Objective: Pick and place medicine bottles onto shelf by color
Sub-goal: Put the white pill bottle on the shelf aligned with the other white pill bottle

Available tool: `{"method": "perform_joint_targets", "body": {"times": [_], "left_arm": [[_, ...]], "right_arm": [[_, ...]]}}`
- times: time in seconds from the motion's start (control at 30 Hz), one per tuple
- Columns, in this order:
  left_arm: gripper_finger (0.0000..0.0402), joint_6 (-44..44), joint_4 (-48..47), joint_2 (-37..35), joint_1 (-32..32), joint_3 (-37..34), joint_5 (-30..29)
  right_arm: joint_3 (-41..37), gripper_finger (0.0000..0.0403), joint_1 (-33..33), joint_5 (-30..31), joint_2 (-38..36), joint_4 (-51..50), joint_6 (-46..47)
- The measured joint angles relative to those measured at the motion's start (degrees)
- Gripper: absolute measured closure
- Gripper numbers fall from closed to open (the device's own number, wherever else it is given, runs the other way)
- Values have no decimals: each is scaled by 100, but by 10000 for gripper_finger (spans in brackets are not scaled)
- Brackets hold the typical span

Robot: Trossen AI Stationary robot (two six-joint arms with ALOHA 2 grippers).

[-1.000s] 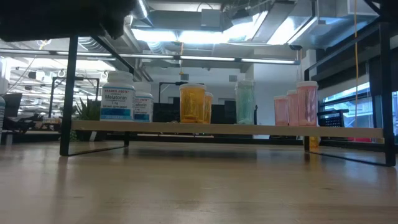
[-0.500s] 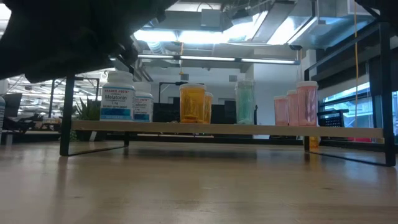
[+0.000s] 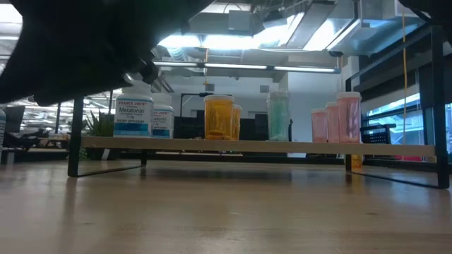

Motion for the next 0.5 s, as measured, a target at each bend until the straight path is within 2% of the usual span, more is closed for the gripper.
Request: {"method": "perform_joint_targets", "body": {"times": [0.33, 0.5], "left_arm": [[75, 1151, 906, -2, 358, -7, -89], [75, 1236, 1092, -2, 489, -7, -177]], "right_arm": [[0, 223, -13, -48, 0, -99, -36], [0, 223, -8, -59, 0, -99, -36]]}}
